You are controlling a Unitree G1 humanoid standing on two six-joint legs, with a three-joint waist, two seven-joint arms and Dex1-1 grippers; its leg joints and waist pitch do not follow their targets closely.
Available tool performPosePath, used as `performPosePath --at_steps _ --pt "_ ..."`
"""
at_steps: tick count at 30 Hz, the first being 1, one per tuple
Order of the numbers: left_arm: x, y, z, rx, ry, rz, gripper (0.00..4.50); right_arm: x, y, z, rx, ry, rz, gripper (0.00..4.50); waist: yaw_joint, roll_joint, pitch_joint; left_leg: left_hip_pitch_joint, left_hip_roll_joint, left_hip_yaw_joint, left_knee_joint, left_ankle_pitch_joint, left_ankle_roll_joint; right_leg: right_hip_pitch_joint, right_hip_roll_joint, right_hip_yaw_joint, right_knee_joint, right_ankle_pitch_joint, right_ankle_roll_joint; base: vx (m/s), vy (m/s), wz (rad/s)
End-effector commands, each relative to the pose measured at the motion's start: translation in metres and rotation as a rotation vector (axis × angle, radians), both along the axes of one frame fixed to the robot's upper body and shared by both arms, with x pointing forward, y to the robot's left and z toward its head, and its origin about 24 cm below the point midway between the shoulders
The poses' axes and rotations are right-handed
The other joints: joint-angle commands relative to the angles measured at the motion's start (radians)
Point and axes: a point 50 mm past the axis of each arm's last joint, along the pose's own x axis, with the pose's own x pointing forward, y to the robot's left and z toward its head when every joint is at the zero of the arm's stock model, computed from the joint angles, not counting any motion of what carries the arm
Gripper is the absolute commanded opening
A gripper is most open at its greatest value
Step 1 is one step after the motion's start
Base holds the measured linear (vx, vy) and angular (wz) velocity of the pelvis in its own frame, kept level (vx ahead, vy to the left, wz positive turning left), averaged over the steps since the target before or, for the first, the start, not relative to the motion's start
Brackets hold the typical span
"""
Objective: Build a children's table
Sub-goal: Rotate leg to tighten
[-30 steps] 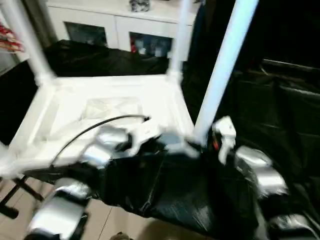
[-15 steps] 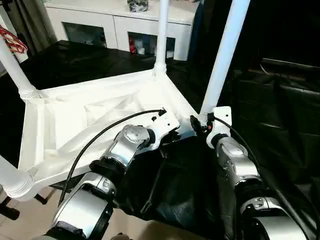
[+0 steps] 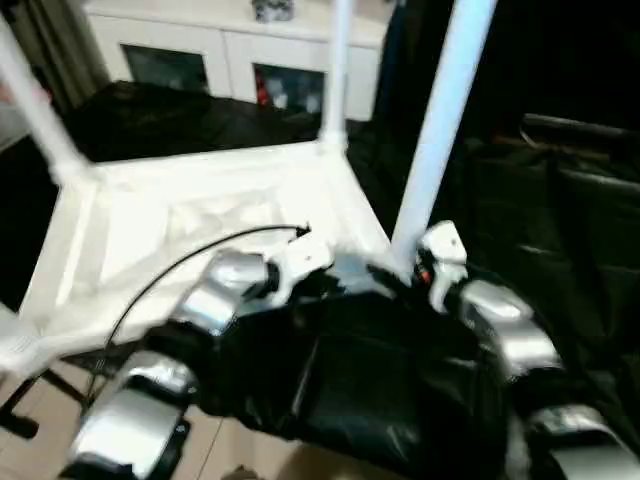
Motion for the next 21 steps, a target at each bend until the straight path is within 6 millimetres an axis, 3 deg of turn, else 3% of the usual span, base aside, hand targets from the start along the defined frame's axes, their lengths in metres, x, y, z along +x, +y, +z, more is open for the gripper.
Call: performPosePath --at_steps 1,8,9,21 --pt "-0.005 -0.011 0.005 -0.046 -0.011 -0.084 0.00 -0.010 0.020 0.002 0.012 0.024 0.207 3.83 0.005 -0.013 -0.058 0.001 0.036 -0.005 -0.057 -0.188 0.077 0.052 -0.084 0.049 -0.080 -0.228 -0.177 0.000 0.000 0.00" --pt "-0.005 0.004 0.009 -0.023 0.007 -0.132 0.00 -0.028 0.011 0.002 -0.015 0.094 0.393 3.83 0.019 -0.015 -0.059 0.000 0.035 -0.004 -0.055 -0.180 0.078 0.051 -0.086 0.048 -0.079 -0.231 -0.174 0.000 0.000 0.00" --pt "-0.006 0.005 0.009 -0.022 0.013 -0.141 0.00 -0.029 0.010 0.003 -0.015 0.103 0.408 3.58 0.023 -0.015 -0.059 0.001 0.035 -0.004 -0.054 -0.180 0.075 0.051 -0.086 0.049 -0.080 -0.238 -0.173 0.000 0.000 0.00" --pt "-0.007 0.009 0.009 -0.027 0.034 -0.161 0.00 -0.040 0.014 0.001 0.000 0.129 0.436 2.86 0.029 -0.016 -0.060 0.000 0.035 -0.005 -0.055 -0.178 0.061 0.051 -0.087 0.049 -0.080 -0.242 -0.164 0.000 0.000 0.00"
